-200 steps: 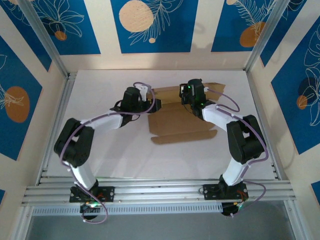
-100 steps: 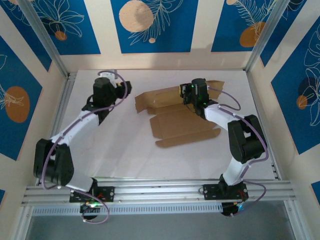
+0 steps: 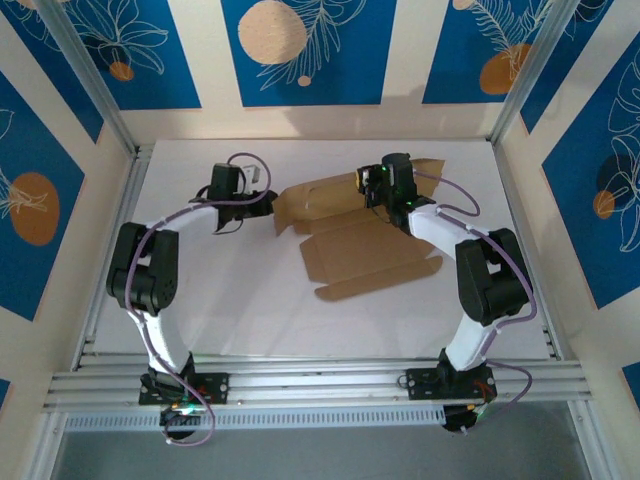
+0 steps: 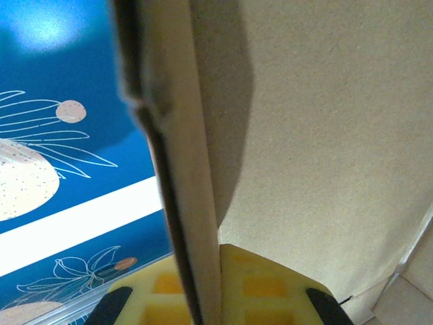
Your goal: Fold the paper box
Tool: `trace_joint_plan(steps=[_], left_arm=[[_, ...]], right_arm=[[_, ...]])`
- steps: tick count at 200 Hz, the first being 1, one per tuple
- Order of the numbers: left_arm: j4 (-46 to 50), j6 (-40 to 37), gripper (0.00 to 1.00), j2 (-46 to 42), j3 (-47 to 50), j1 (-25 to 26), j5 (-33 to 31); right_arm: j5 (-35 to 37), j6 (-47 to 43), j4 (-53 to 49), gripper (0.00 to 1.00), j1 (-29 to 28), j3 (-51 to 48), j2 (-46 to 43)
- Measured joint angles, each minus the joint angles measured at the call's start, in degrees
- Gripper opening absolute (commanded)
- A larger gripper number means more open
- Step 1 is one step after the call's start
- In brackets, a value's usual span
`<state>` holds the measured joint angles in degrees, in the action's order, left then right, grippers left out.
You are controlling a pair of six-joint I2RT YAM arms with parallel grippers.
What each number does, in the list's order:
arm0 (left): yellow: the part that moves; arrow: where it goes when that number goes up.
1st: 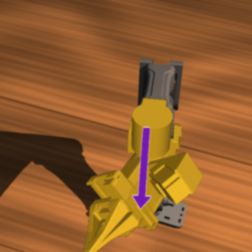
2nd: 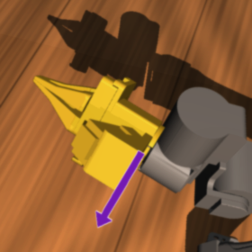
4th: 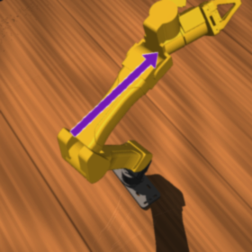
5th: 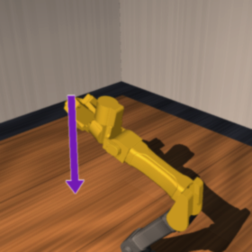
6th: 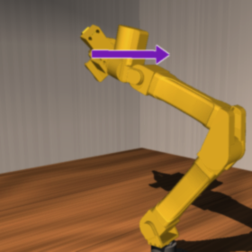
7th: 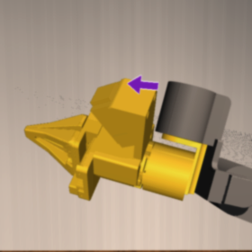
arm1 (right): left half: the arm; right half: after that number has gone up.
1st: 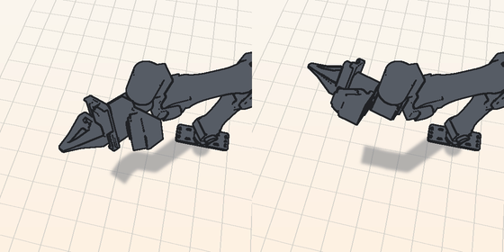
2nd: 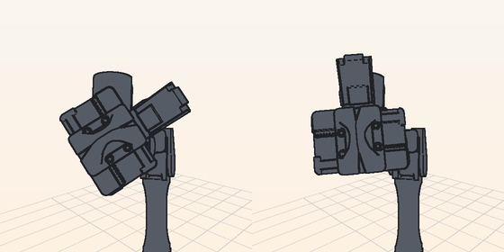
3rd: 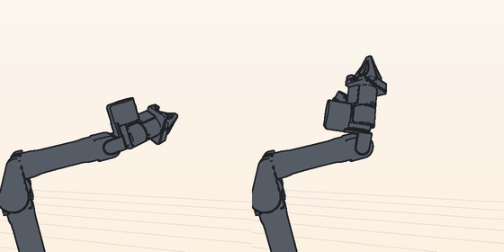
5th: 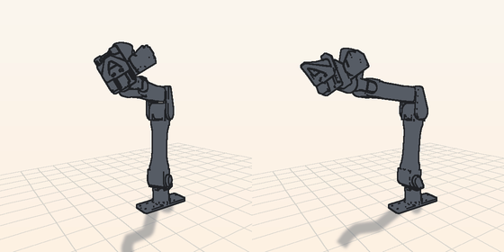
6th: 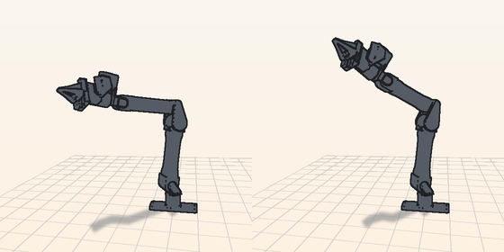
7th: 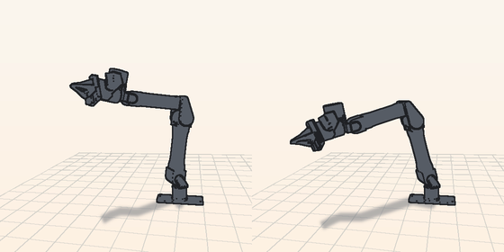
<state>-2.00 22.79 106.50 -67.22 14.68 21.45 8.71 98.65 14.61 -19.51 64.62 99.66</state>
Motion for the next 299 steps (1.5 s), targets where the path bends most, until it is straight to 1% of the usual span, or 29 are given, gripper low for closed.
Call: trace_joint_plan(steps=[18, 39, 71, 95, 119, 132, 146, 165, 197, 222, 238, 268, 299], left_arm=[[-3.50, 3.50, 0.52, 0.00, 1.86, 0.98, 2.97], [-8.46, 9.64, 0.51, 0.00, 4.46, 2.16, 5.44], [-19.43, 21.03, 0.51, 0.57, 9.42, 2.95, 7.96], [-28.55, 28.57, 0.50, 2.45, 11.61, 4.72, 9.86], [-35.54, 33.66, 0.49, 3.56, 12.98, 6.43, 10.56], [-36.94, 34.21, 0.49, 3.56, 13.09, 6.91, 10.62], [-36.87, 33.35, 0.50, 3.32, 13.09, 7.10, 10.38], [-34.49, 29.22, 0.52, 2.10, 13.20, 7.30, 9.01], [-29.77, 19.19, 0.58, -2.10, 13.90, 9.07, 5.40], [-27.39, 11.04, 0.58, -5.35, 15.13, 11.69, 1.33], [-26.14, 7.21, 0.58, -6.62, 15.61, 12.87, -0.76], [-24.63, 2.75, 0.58, -8.81, 16.31, 14.16, -3.37], [-24.00, 0.63, 0.58, -10.36, 16.39, 14.88, -4.22]], right_arm=[[0.00, 0.42, 0.33, 0.00, 0.00, 0.00, 0.02], [0.44, 0.87, 0.68, 0.00, 0.11, 0.00, 0.17], [1.40, 1.60, 1.25, 0.00, 0.35, -0.02, 1.01], [1.51, 2.16, 2.10, 0.00, 0.28, -0.13, 1.20], [1.33, 2.43, 3.63, 0.00, 0.07, -0.76, 1.20], [1.22, 2.56, 4.66, 0.00, 0.02, -1.01, 1.31], [1.05, 2.56, 5.68, 0.00, 0.04, -1.49, 1.42], [0.81, 2.54, 7.56, 0.00, 0.02, -2.75, 1.42], [-0.02, 2.32, 9.53, 0.00, 0.04, -4.76, 1.42], [-0.79, 2.34, 9.73, 0.00, 0.26, -6.23, 1.42], [-0.83, 2.32, 9.60, 0.00, 0.42, -6.69, 1.42], [-0.81, 2.05, 9.42, 0.00, 0.42, -6.69, 1.42], [-0.81, 1.88, 9.42, 0.00, 0.42, -6.69, 1.42]])
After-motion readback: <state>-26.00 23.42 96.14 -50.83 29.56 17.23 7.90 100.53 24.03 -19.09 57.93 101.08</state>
